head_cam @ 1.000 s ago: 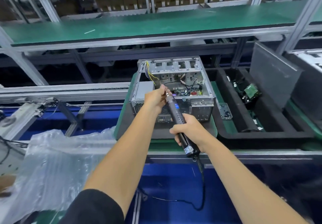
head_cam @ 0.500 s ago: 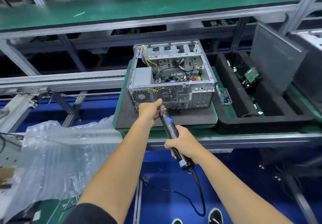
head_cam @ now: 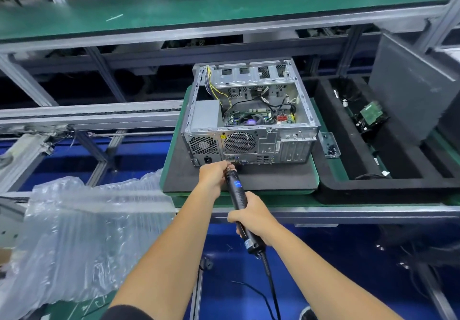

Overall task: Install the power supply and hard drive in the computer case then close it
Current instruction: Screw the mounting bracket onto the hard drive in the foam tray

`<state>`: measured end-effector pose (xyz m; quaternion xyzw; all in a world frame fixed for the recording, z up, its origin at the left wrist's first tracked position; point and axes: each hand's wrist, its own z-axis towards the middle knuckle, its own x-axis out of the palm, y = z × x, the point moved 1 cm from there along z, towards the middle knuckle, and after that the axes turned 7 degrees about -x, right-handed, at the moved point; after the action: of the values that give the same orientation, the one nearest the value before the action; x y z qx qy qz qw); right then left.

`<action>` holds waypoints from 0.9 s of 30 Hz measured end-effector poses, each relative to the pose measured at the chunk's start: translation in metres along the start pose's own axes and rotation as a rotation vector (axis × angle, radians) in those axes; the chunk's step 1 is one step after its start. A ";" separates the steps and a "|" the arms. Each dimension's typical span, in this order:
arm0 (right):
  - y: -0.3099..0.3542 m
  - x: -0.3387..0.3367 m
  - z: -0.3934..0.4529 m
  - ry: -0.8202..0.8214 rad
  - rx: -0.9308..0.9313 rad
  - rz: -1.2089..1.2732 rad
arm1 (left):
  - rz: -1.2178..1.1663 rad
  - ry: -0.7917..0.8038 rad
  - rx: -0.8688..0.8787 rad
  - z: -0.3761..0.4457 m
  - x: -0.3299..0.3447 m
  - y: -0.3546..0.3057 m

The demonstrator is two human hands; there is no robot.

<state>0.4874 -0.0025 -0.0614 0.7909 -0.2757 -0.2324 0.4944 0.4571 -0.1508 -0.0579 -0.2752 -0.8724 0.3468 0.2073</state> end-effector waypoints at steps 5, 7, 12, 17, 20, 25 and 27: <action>0.001 -0.001 0.017 -0.036 -0.002 0.021 | 0.002 0.029 0.021 0.015 0.008 -0.011; 0.000 -0.002 0.020 -0.042 0.001 0.028 | -0.009 0.040 0.014 0.019 0.010 -0.012; -0.001 0.002 0.021 -0.048 0.001 0.036 | 0.010 0.052 0.009 0.025 0.007 -0.010; 0.004 0.007 0.020 -0.060 -0.001 0.034 | -0.013 0.059 0.022 0.022 0.008 -0.013; 0.007 0.011 0.019 -0.075 0.002 0.025 | -0.029 0.057 0.014 0.020 0.007 -0.012; 0.008 0.021 0.021 -0.125 0.009 0.022 | 0.023 0.043 0.012 0.021 0.002 -0.009; 0.008 0.024 0.021 -0.149 0.009 -0.010 | 0.090 -0.008 0.024 0.023 -0.001 -0.007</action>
<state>0.4895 -0.0351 -0.0645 0.7751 -0.3088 -0.2920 0.4676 0.4425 -0.1672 -0.0684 -0.3103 -0.8558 0.3672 0.1911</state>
